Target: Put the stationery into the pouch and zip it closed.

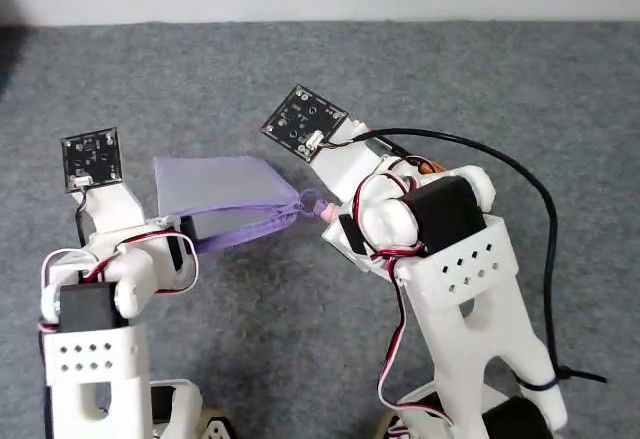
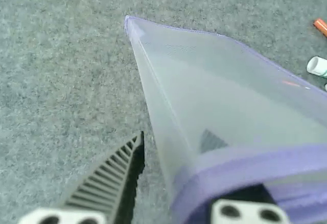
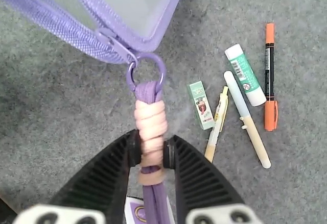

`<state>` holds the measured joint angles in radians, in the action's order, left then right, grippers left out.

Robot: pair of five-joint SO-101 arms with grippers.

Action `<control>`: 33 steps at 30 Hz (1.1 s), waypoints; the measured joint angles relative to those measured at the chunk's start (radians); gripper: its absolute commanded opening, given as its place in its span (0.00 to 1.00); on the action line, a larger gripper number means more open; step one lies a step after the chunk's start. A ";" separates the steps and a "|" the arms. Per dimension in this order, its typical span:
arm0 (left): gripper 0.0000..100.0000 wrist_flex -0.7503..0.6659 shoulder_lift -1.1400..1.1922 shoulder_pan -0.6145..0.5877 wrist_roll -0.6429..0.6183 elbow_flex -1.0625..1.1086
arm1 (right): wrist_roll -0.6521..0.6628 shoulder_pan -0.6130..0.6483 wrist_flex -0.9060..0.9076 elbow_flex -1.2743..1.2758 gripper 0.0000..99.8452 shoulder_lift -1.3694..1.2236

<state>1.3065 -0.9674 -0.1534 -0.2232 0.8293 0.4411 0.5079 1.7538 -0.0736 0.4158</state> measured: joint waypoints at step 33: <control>0.01 0.290 0.000 0.199 -0.275 -0.178 | -0.034 -0.293 0.003 -0.025 0.22 0.146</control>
<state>1.5965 -0.9674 0.0460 -0.4979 0.6513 0.4074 0.2148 1.7568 -0.0982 0.5616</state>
